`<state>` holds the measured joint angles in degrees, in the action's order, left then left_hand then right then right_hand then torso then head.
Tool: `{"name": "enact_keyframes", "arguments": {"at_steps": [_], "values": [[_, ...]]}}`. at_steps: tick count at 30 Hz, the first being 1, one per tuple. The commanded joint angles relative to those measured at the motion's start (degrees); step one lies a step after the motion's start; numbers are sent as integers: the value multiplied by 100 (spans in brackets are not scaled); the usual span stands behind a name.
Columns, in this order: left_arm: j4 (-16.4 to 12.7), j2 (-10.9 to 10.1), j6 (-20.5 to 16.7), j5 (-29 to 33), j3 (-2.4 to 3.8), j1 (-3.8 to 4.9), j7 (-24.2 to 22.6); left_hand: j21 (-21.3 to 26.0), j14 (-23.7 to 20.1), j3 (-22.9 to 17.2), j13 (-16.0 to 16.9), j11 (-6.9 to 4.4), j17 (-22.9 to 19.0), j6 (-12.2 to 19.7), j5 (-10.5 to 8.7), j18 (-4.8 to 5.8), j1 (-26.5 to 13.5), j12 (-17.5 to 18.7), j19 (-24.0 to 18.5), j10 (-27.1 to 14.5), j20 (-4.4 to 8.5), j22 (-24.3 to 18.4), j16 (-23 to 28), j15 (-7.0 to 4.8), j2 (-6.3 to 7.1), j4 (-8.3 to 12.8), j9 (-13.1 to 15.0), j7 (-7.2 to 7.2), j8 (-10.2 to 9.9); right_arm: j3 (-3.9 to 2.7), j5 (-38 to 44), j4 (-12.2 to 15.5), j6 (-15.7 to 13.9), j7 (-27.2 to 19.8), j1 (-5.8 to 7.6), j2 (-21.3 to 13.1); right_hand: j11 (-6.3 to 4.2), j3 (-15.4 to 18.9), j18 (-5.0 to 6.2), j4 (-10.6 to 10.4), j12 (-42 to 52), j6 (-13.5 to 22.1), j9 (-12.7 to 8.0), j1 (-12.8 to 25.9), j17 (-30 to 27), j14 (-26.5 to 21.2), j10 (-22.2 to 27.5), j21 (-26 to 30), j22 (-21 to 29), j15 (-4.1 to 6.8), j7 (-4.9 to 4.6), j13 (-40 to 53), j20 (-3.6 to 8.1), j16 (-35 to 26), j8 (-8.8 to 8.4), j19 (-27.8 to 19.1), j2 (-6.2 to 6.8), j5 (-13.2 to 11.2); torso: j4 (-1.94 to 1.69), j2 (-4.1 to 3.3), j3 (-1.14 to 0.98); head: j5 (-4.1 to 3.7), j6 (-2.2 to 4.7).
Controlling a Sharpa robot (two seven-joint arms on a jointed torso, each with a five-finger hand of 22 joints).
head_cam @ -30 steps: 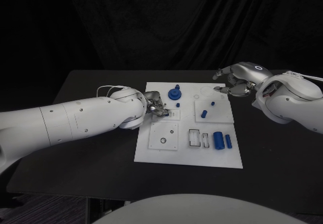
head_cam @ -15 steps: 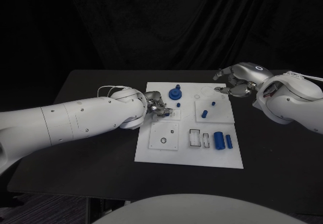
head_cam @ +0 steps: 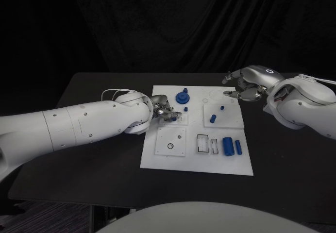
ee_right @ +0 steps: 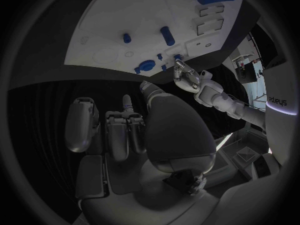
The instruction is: Assemble the parts on the task board
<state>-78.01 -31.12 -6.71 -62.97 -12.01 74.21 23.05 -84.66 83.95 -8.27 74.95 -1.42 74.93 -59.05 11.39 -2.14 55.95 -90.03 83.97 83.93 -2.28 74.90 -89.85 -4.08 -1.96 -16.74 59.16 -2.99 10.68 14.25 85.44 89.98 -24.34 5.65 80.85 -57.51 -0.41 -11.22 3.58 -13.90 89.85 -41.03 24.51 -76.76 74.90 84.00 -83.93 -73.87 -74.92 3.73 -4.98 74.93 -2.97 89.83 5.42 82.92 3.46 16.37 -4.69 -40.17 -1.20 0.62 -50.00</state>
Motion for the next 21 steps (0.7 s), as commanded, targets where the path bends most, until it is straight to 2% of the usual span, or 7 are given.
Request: {"name": "enact_keyframes", "arguments": {"at_steps": [1, 10, 12, 14, 17, 21], "values": [[12, 5, 150, 27, -14, -31, -87, 33, 605, 133, 1505, 26, 1507, 78, -24, 4, -108, 3, 91, 607, -27, 873, -15, 23, -34, 4, 218, 15, 160, -4, 15, 4, 41, 117, -13, -3, 46, 8, -10, 34, 15, -45, -9, -62, 1510, 600, -607, 31, -1050, -49, -14, 1507, -17, 17, -22, -11, 8, -7, 4, 1, 1, -5, 0], [26, -7, 206, 27, -14, -31, -79, 38, 605, 388, 1505, -9, 1507, 183, -22, 7, -92, 3, 102, 607, -4, 900, -15, -11, -170, 9, 838, 64, 548, -4, 15, 1, 51, 117, -14, -7, 46, 8, -10, 34, 15, -45, -9, -62, 1510, 600, -607, 31, -1050, -49, -14, 1507, -17, 17, -22, -11, 8, -7, 1, 0, 0, -7, 0], [30, -11, 208, 27, -14, -31, -70, 43, 605, 482, 1505, -27, 1507, 232, -19, 7, -74, 3, 105, 607, 10, 908, -15, -25, -229, 8, 1130, 86, 723, -4, 15, -1, 53, 118, -14, -6, 46, 8, -10, 34, 15, -45, -9, -62, 1510, 600, -607, 31, -1050, -49, -14, 1507, -17, 17, -22, -11, 8, -7, 6, 0, 1, -1, 0], [32, -14, 211, 27, -14, -31, -67, 47, 605, 510, 1505, -29, 1507, 255, -19, 6, -83, 3, 103, 607, 12, 908, -15, -30, -256, 3, 1205, 89, 761, -4, 15, -2, 57, 118, -15, -5, 46, 8, -10, 34, 15, -45, -9, -62, 1510, 600, -607, 31, -1050, -49, -14, 1507, -17, 17, -22, -11, 8, -7, 8, 0, 2, 3, 0], [33, -17, 209, 27, -14, -31, -69, 52, 605, 587, 1505, -32, 1507, 305, -20, 6, -219, 3, 105, 607, 18, 914, -15, -33, -400, -12, 1352, 91, 824, -4, 15, -3, 62, 119, -16, -4, 46, 8, -10, 34, 15, -45, -9, -62, 1510, 600, -607, 31, -1050, -49, -14, 1507, -17, 17, -22, -11, 8, -7, 13, 0, 5, 16, 0], [36, -15, 183, 27, -14, -31, -96, 56, 605, 616, 1505, -34, 1507, 328, 31, 6, -265, 3, 104, 607, 20, 915, -15, -33, -475, -9, 1421, 93, 849, -4, 15, -4, 65, 122, -21, -4, 46, 8, -10, 34, 15, -45, -9, -62, 1510, 600, -607, 31, -1050, -49, -14, 1507, -17, 17, -22, -11, 8, -7, 10, 3, 6, 11, 0]]}}
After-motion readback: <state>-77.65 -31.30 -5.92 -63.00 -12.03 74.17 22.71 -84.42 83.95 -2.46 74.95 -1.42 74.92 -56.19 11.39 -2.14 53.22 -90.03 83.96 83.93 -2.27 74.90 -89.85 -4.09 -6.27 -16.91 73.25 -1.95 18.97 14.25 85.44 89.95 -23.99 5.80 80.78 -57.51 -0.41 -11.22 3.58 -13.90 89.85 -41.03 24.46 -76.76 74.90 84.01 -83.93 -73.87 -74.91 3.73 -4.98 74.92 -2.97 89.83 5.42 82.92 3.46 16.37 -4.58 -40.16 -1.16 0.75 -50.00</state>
